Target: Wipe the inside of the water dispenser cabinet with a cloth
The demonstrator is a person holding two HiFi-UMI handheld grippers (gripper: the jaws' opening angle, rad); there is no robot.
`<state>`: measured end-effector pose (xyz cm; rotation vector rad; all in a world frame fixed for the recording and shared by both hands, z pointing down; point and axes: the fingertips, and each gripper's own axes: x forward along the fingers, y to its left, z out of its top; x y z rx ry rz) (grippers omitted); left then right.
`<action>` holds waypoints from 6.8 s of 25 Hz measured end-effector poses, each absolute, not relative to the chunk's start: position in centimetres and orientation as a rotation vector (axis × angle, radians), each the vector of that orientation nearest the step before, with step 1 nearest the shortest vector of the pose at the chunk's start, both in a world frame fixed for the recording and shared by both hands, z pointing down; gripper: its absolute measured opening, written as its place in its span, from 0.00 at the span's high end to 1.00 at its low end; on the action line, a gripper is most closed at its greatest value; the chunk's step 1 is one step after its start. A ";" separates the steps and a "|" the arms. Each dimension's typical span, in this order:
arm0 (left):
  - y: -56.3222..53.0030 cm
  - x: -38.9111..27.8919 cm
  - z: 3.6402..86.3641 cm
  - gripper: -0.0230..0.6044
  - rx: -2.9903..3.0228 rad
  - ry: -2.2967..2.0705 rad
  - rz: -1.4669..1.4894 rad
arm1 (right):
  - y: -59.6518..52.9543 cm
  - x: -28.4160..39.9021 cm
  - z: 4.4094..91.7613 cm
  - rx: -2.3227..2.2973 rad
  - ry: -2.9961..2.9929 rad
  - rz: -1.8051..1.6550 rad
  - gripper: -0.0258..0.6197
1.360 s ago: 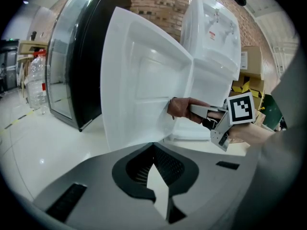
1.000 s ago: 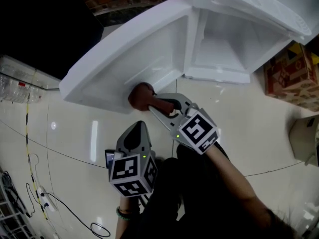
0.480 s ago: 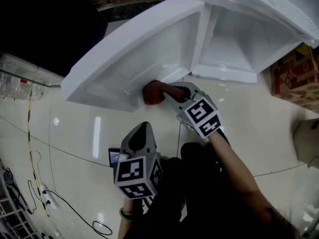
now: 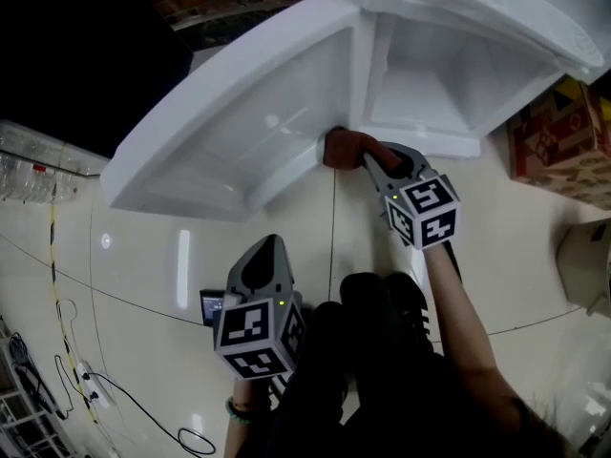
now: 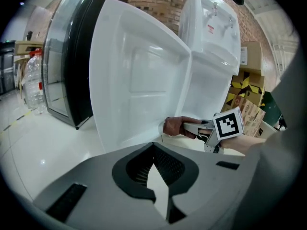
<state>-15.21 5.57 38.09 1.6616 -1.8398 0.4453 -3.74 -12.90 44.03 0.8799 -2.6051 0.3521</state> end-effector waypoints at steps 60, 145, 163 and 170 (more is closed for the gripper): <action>0.6 -12.4 38.3 0.96 1.755 -1.753 0.494 | -19.8 1.5 43.2 1.239 -2.524 0.445 0.84; 1.3 -13.7 39.8 0.96 1.693 -1.749 0.463 | -29.8 3.7 33.7 1.281 -2.601 0.090 0.84; 1.6 -13.9 40.0 0.96 1.682 -1.752 0.461 | -30.2 9.1 43.4 1.490 -2.302 0.284 0.84; 1.5 -13.6 40.0 0.96 1.692 -1.746 0.469 | -28.3 9.4 37.5 1.597 -2.408 0.183 0.84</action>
